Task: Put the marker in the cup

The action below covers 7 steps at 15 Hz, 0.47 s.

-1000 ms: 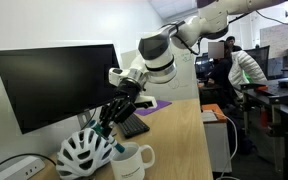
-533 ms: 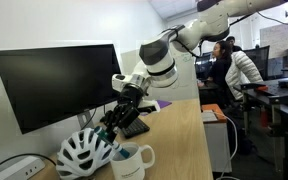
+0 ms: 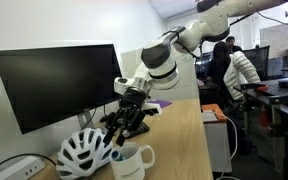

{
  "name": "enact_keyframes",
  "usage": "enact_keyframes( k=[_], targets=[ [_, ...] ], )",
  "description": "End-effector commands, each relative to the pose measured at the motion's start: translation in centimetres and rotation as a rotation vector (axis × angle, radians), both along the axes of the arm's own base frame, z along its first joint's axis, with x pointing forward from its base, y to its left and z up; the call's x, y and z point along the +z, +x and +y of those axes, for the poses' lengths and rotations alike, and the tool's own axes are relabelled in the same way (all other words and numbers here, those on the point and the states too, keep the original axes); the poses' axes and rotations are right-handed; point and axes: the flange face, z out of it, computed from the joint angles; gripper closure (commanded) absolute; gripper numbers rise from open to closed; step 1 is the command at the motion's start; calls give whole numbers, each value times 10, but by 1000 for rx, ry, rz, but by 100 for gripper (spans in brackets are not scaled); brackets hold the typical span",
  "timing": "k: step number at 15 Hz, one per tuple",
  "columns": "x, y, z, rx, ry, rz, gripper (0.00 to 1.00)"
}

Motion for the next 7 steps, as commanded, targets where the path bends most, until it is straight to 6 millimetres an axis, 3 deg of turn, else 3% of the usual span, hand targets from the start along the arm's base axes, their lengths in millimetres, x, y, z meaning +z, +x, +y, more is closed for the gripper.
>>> enact_keyframes(
  k=[1,3,7],
  targets=[
    [21,-1,5,-34,-69,2,9],
    [38,-2,8,-69,-126,32,0],
    [67,-4,14,-145,-224,119,0]
  ],
)
